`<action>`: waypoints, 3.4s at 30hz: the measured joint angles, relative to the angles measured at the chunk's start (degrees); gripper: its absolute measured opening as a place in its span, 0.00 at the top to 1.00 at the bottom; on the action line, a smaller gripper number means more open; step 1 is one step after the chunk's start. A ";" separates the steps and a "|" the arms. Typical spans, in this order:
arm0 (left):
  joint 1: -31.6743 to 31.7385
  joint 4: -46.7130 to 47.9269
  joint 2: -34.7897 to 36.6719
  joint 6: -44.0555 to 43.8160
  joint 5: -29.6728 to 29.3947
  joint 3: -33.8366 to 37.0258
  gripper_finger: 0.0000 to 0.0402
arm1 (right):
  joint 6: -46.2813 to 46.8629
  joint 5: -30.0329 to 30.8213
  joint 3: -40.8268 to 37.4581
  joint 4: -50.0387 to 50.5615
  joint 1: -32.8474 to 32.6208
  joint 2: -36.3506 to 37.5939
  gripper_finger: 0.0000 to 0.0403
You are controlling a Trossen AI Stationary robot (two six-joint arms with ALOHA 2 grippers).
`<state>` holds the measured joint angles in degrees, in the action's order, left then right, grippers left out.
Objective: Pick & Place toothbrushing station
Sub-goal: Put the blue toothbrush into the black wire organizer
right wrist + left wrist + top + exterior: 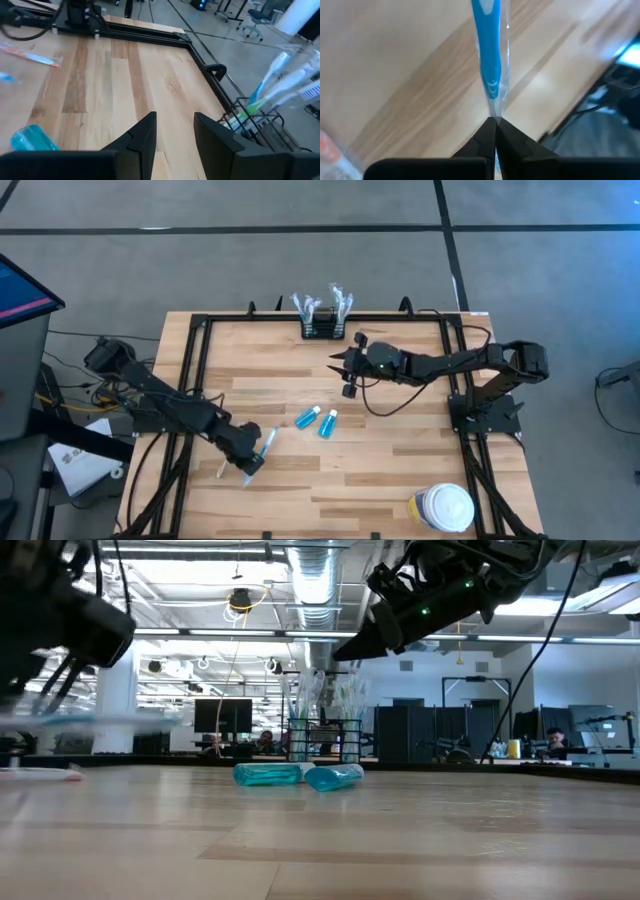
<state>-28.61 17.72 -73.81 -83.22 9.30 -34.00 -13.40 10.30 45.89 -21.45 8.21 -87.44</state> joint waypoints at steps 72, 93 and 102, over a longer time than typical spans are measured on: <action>33.52 -53.37 -4.82 10.54 21.08 0.11 1.00 | -42.73 17.95 7.13 -14.87 -25.40 -11.39 0.70; 33.36 -54.14 -4.67 11.42 21.18 -0.02 0.99 | -40.79 19.90 8.17 -13.18 -25.45 -11.26 0.96; 33.56 -54.10 -4.69 17.07 21.09 0.02 0.96 | -39.05 19.83 8.20 -12.07 -25.45 -11.26 0.99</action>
<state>4.95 -36.39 -78.50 -66.14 30.39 -33.98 -52.45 30.13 54.08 -33.52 -17.23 -98.70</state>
